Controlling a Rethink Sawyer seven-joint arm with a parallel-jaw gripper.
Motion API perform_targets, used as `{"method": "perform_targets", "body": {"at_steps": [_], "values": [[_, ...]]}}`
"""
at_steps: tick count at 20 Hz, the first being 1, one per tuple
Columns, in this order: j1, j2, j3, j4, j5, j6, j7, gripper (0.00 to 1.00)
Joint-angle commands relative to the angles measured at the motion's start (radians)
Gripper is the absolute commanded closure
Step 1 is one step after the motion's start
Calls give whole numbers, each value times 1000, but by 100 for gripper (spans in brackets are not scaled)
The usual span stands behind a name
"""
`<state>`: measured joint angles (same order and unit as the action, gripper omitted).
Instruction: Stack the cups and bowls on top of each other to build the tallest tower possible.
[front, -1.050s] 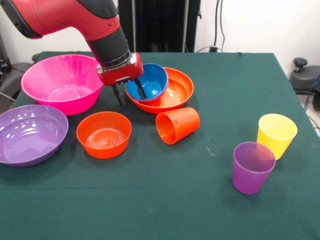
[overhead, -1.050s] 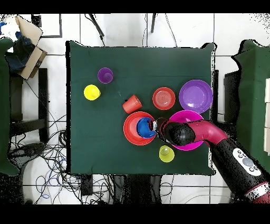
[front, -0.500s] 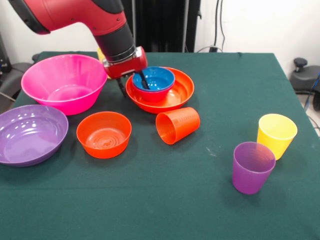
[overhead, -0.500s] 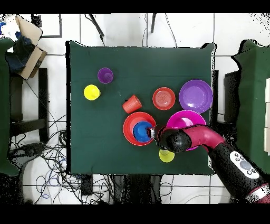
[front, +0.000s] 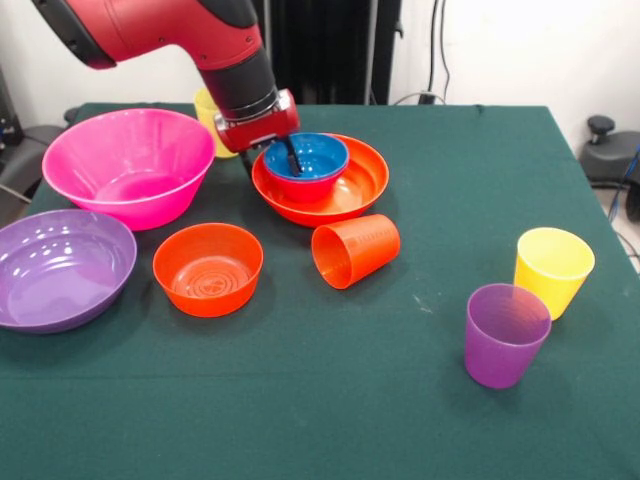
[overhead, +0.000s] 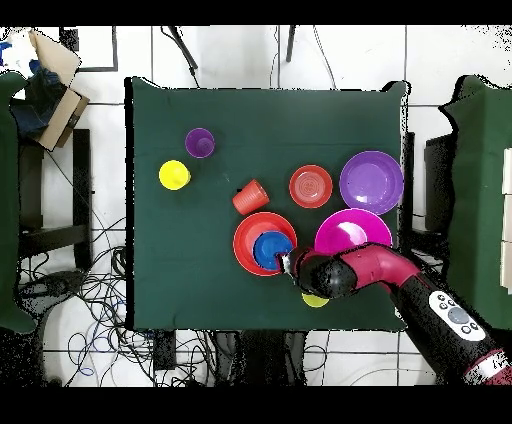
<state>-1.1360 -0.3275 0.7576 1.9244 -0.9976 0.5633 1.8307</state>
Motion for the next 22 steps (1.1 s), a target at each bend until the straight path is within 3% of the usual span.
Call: {"method": "perform_targets", "body": {"at_steps": [1,22], "values": [[30,116,-65,-80,-112,-32,-218,0],[58,5,-46,-32,-99,-49,-150,0]]}}
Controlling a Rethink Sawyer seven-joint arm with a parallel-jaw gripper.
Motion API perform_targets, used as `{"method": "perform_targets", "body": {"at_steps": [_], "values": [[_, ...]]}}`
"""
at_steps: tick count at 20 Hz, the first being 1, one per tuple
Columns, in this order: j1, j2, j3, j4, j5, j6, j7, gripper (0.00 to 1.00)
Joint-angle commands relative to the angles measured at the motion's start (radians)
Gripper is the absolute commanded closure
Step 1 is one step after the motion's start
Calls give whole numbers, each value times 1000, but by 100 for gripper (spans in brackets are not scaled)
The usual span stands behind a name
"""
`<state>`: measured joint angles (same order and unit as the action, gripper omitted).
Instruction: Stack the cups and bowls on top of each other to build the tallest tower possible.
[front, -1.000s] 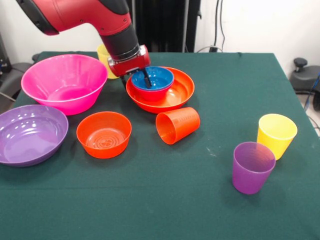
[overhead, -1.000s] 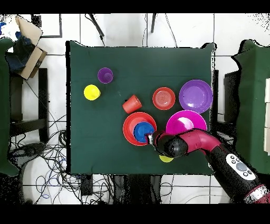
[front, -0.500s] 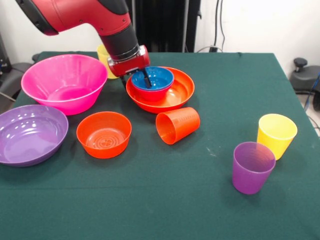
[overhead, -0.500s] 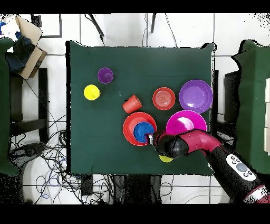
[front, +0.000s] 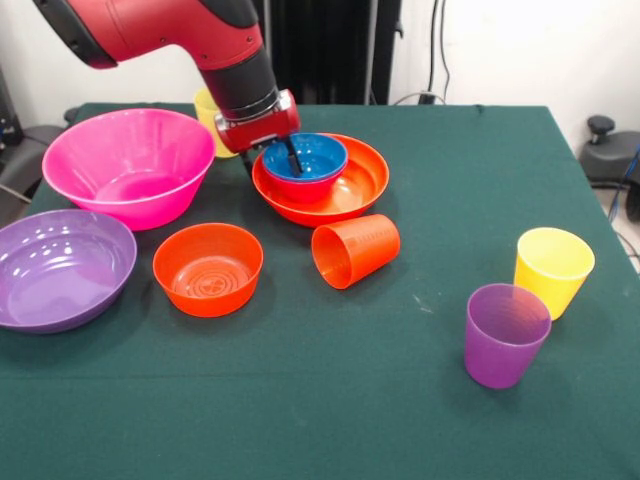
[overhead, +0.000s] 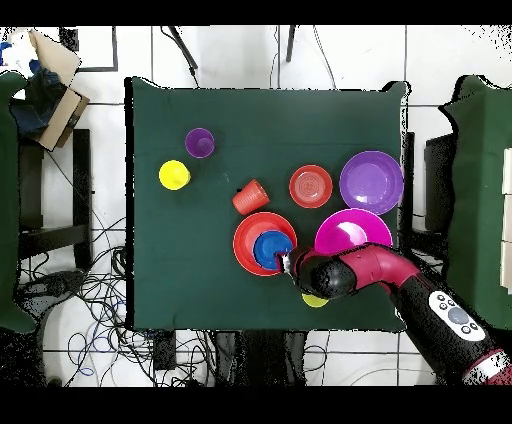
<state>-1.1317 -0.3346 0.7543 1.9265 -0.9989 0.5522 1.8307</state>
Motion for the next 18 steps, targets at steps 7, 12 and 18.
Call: {"method": "perform_targets", "body": {"at_steps": [7,12,18], "values": [[52,0,-48,-23,-101,-54,-132,100],[64,-22,-53,-12,-87,-52,-126,100],[57,-54,-44,17,-65,-40,-123,100]]}}
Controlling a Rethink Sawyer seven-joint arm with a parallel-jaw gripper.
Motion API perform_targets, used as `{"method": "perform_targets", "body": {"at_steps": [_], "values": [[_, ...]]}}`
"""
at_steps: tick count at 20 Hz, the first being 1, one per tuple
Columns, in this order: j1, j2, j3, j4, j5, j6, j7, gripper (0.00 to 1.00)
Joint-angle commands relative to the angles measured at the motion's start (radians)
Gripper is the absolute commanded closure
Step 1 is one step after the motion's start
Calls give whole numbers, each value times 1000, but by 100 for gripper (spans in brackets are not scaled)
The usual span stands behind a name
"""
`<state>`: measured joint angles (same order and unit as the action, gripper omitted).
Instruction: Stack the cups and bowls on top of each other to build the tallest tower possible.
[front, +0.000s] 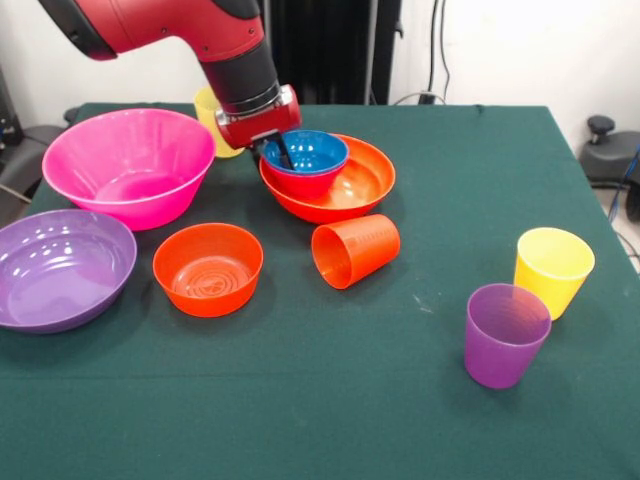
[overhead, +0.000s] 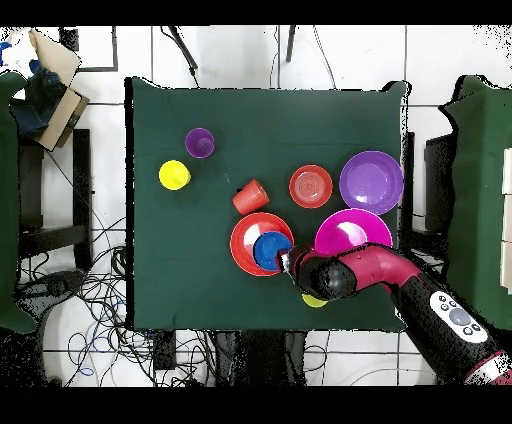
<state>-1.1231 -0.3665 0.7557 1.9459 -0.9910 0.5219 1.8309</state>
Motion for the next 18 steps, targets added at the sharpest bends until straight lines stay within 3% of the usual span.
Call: {"method": "perform_targets", "body": {"at_steps": [1,8,18], "values": [[46,-43,-34,11,-56,1,-123,100],[47,-221,74,76,111,108,-153,100],[39,-346,150,130,249,178,-173,100]]}}
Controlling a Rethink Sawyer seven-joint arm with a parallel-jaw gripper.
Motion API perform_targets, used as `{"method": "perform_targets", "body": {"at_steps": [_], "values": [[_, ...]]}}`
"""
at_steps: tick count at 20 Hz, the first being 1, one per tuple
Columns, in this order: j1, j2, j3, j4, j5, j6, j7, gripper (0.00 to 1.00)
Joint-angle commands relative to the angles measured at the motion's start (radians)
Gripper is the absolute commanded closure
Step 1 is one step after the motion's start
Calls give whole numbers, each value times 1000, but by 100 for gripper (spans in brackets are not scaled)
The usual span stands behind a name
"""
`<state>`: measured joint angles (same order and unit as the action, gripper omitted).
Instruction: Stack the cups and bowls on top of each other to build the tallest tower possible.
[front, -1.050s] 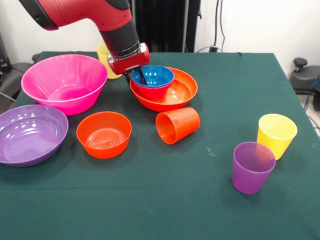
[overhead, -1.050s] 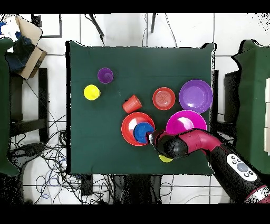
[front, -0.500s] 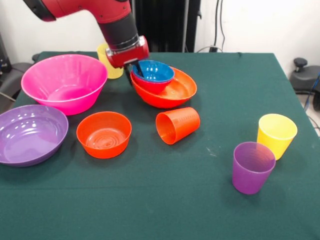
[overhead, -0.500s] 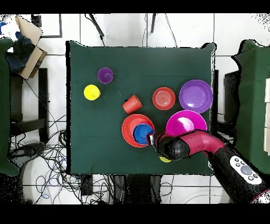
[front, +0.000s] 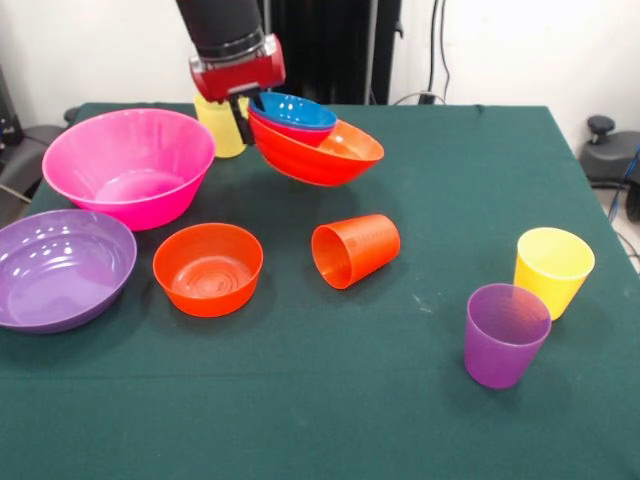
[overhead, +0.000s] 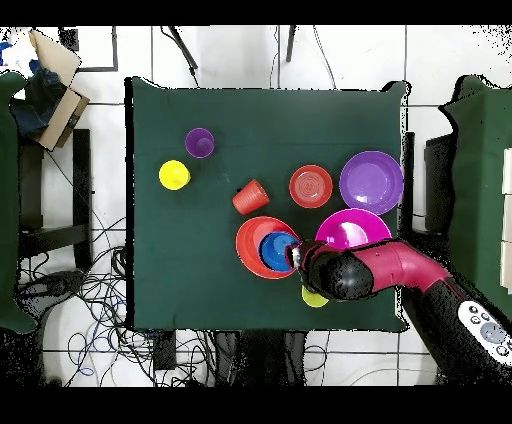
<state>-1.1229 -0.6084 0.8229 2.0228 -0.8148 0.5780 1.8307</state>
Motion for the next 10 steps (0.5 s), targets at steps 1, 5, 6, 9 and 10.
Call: {"method": "perform_targets", "body": {"at_steps": [1,5,6,9,10], "values": [[36,-113,87,60,80,122,-173,100],[23,-141,101,80,102,128,-183,100],[21,-148,104,78,109,135,-189,100],[15,-155,112,56,121,163,-220,100],[10,-152,115,39,124,179,-240,100]]}}
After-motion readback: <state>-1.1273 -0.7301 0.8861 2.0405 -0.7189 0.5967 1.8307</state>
